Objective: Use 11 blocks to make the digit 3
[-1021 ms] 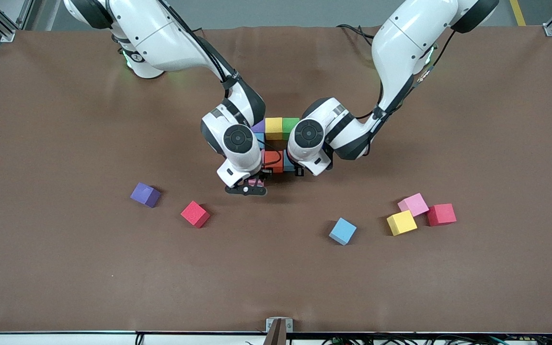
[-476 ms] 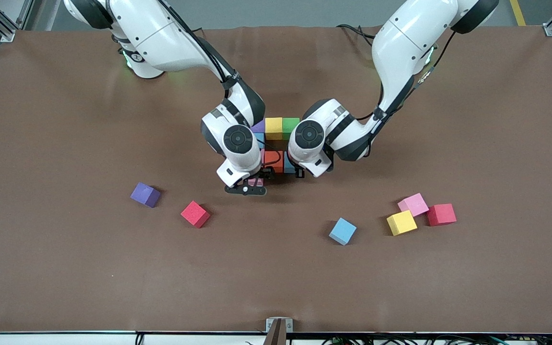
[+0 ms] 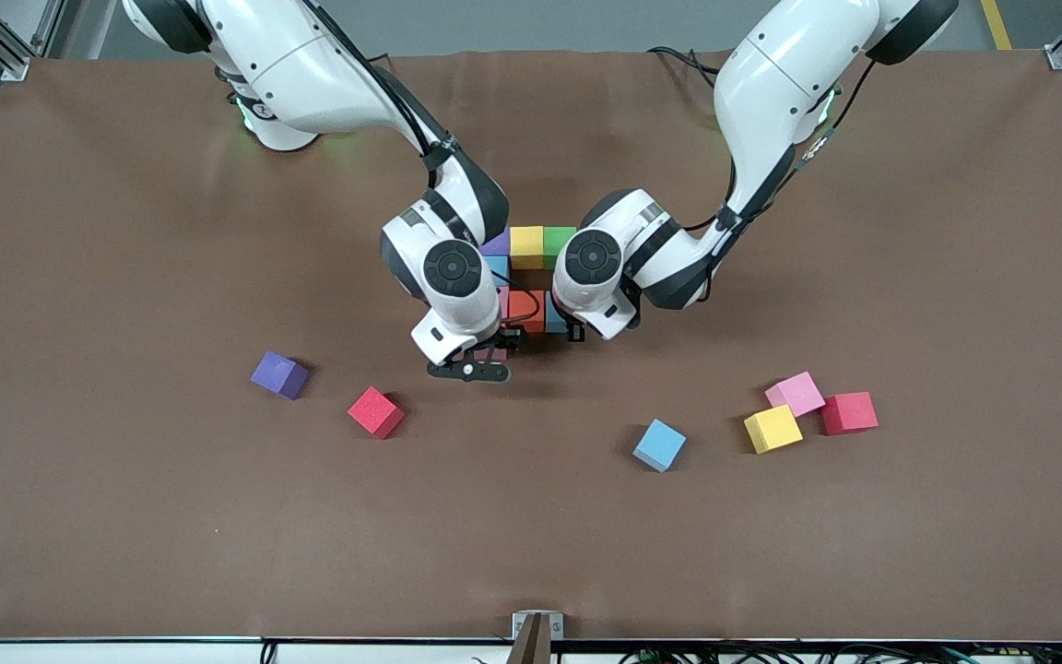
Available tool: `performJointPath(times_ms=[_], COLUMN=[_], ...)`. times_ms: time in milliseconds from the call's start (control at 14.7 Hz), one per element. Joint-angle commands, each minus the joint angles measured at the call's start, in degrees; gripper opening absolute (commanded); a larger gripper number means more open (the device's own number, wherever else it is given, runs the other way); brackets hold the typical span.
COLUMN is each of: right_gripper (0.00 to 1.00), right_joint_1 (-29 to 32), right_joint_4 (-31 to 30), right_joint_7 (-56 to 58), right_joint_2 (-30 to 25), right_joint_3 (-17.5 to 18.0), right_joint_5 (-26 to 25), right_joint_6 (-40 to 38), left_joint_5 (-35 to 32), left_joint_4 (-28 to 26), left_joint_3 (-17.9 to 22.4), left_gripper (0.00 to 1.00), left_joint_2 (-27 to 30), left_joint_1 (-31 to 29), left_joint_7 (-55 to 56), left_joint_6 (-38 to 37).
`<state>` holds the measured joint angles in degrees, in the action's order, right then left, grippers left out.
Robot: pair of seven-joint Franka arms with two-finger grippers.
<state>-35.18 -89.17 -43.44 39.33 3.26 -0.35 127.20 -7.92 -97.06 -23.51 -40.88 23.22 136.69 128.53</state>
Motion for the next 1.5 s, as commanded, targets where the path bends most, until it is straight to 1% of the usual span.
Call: performJointPath(times_ms=[0,68,272,476,681,817,953,1089,1157,1293,1429], right_gripper=[1.0,1.0,1.0,1.0,1.0,1.0,1.0,1.0,1.0,1.0,1.0], right_joint_1=[2.4,3.1,7.2,13.0,14.2,15.0,16.9,20.0,21.0,22.8,25.4], right_joint_4=[-1.2,-1.2,-1.3,-1.2,-1.3,-2.3,-6.7,-10.6,-12.2,-15.4,-20.1], right_joint_7=[-0.9,-0.9,-0.9,-0.2,-0.2,-0.4,-0.6,-0.2,-0.1,0.9,3.2], right_joint_2=[-4.1,-4.8,-6.5,-6.6,-6.6,-7.2,-9.8,-12.0,-12.8,-13.8,-15.2], right_joint_3=[0.3,0.2,0.1,0.2,0.1,0.0,0.0,0.0,0.0,0.0,0.0], right_joint_5=[0.3,0.2,0.2,-0.3,-0.4,-0.3,-0.4,-0.5,-1.2,-4.1,-6.6], right_joint_6=[-3.0,-3.9,-4.8,-5.2,-5.1,-5.3,-4.2,-1.9,-0.6,1.9,6.5], left_joint_5=[-1.2,-1.2,-1.3,-1.3,-1.3,-1.3,-1.3,-1.3,-1.3,-1.4,-2.5], left_joint_4=[1.1,1.1,1.4,1.4,1.4,1.4,1.8,5.2,7.8,12.3,15.0], left_joint_3=[0.5,0.5,0.5,0.5,0.1,0.0,0.1,0.4,0.4,0.5,0.9], left_gripper=[0.96,1.0,1.0,1.0,1.0,1.0,1.0,1.0,1.0,1.0,1.0], left_joint_2=[-0.9,-0.9,-0.3,0.6,3.2,5.0,7.6,8.5,8.5,8.5,8.6], left_joint_1=[1.1,1.1,1.0,1.0,0.5,0.5,-0.3,-1.5,-2.5,-4.7,-6.8], left_joint_7=[1.3,1.3,1.0,1.0,0.9,0.9,-0.2,-2.9,-4.6,-9.3,-15.6], left_joint_6=[0.7,0.7,0.5,0.1,-2.4,-4.2,-5.6,-9.0,-10.9,-14.6,-17.8])
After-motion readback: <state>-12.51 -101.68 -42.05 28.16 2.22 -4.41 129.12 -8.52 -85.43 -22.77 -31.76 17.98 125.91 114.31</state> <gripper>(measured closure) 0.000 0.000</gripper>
